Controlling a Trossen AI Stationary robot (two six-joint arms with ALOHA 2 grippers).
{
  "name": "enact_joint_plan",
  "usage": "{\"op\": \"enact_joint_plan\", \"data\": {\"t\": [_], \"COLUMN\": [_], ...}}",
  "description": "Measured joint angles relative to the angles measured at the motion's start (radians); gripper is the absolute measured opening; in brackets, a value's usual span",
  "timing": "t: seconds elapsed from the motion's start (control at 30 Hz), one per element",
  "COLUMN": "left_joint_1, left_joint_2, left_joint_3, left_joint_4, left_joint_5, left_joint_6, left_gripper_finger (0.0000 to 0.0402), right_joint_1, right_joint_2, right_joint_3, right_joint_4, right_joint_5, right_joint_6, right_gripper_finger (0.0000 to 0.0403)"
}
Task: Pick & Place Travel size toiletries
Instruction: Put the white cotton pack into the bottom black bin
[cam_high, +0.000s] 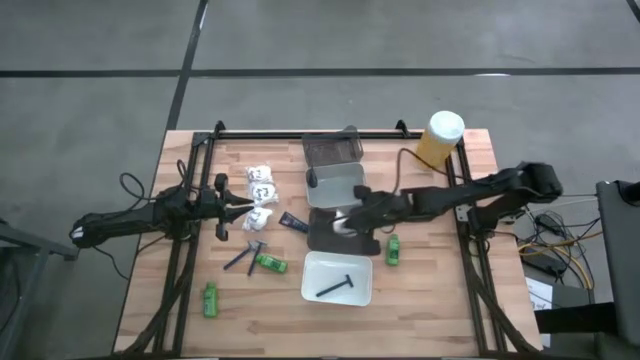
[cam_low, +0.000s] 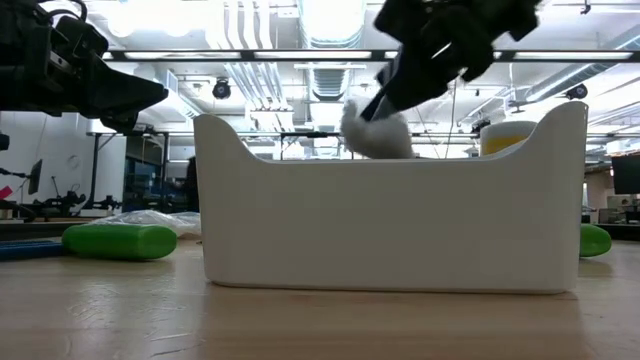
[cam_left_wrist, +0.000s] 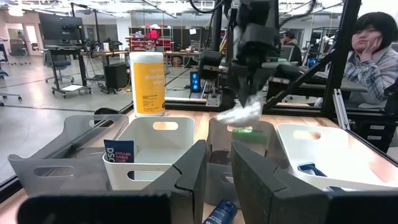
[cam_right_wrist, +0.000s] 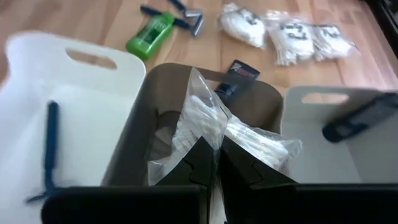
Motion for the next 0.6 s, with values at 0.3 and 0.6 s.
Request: {"op": "enact_joint_plan", "data": {"t": [0.3,0.6], "left_joint_1": [0.0,0.0], "left_joint_2": [0.0,0.0], "left_joint_3": [0.0,0.0], "left_joint_4": [0.0,0.0], "left_joint_5": [0.0,0.0], "left_joint_6": [0.0,0.0], "left_gripper_finger": [0.0078,0.0078], "right_joint_1": [-0.001,-0.037], "right_joint_2": [0.226,0.338], "right_joint_3": [0.173,0.241], "right_joint_4": [-0.031,-0.047], "right_joint_5": [0.0,-0.002], "right_joint_6": [-0.192,-0.24], "right_gripper_finger": [0.0011,0.0011]}}
